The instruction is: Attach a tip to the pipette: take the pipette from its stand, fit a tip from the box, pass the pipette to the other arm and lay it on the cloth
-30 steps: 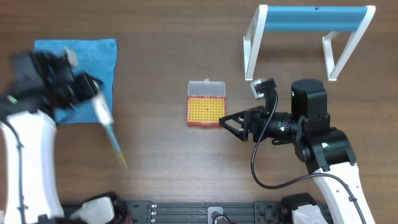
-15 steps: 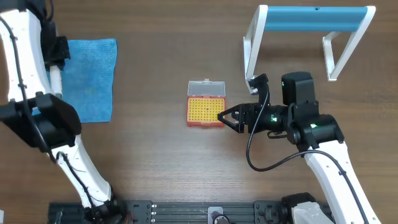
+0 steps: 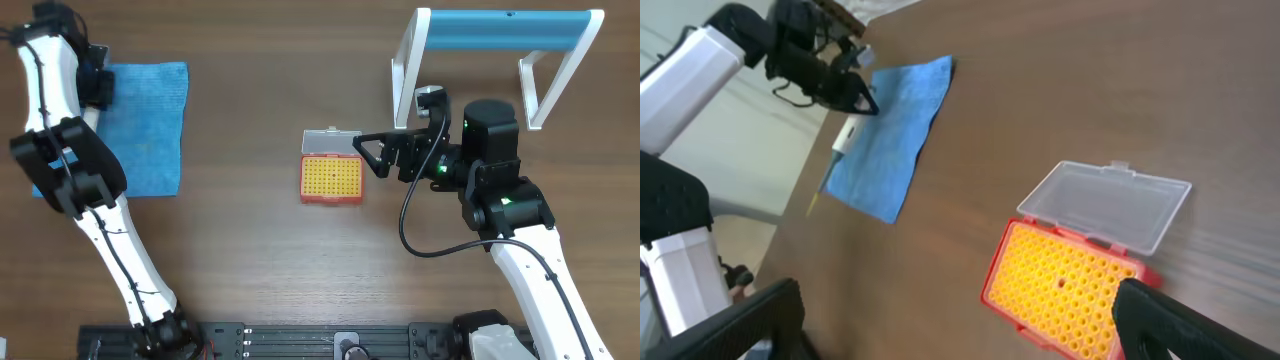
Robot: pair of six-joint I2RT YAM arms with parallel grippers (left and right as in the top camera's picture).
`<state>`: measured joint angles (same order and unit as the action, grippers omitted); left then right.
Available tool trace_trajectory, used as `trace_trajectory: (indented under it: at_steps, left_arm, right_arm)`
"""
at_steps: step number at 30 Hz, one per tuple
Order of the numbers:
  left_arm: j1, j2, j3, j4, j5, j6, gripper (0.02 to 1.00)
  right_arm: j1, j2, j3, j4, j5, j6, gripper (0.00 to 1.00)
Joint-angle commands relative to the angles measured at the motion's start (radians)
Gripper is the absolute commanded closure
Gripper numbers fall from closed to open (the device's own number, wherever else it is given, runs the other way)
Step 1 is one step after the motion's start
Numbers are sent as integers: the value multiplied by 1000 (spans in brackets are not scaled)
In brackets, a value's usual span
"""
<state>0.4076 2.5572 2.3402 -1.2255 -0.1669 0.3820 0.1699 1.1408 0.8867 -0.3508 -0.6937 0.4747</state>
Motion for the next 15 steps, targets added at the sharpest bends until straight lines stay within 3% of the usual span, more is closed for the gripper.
trace_trajectory:
  at_steps: [1, 5, 15]
  left_arm:
    - [-19, 24, 14, 53, 95, 16, 989]
    - [-24, 25, 14, 76, 180, 14, 987]
    - [-21, 55, 14, 72, 180, -31, 987]
  right_arm:
    - [-6, 2, 10, 10, 32, 27, 5]
    - [-6, 2, 10, 10, 32, 27, 5]
    - [-6, 2, 10, 10, 32, 26, 3]
